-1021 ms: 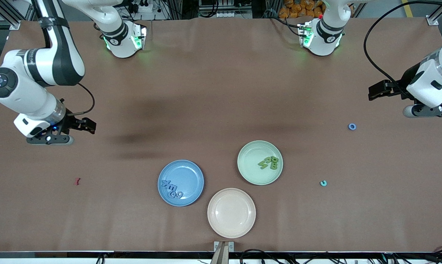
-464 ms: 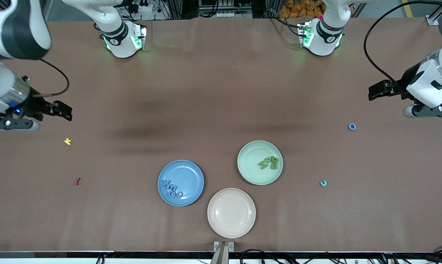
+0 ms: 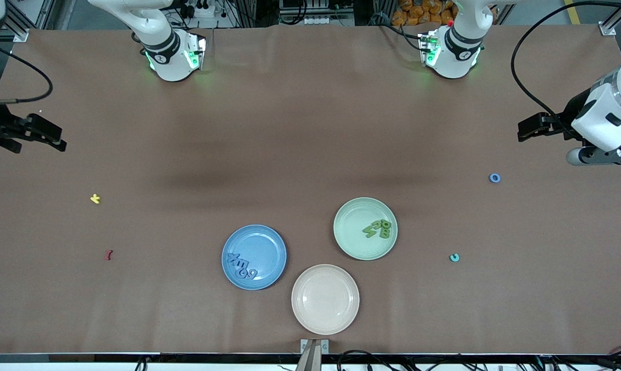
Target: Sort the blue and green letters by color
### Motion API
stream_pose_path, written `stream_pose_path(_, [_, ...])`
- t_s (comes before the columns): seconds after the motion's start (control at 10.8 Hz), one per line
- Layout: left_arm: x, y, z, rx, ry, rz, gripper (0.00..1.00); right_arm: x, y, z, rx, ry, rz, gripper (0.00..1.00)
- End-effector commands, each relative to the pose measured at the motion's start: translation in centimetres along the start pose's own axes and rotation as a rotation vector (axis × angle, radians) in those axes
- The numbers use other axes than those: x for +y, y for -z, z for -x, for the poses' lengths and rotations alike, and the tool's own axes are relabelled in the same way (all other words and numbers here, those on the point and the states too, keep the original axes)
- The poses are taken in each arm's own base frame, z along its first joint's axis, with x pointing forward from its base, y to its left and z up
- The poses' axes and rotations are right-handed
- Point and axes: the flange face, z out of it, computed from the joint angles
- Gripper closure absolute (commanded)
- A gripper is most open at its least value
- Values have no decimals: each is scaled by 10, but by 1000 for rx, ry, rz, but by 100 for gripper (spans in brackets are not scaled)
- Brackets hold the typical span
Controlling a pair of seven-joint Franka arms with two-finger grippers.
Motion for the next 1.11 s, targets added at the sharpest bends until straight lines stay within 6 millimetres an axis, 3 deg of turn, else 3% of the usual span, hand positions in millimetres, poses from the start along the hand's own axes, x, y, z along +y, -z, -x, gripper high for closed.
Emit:
stream_pose_path(0.0, [-2, 4, 1, 8, -22, 21, 0, -3, 52, 6, 15, 21, -5, 0])
stream_pose_path(0.09, [-2, 4, 1, 8, -22, 20, 0, -2, 60, 7, 18, 21, -11, 0])
stream_pose_path(0.74, [-1, 4, 1, 11, -24, 23, 0, 3, 61, 8, 17, 19, -8, 0])
stream_pose_path(1.02, [2, 7, 1, 28, -28, 25, 0, 19, 61, 9, 17, 7, -7, 0])
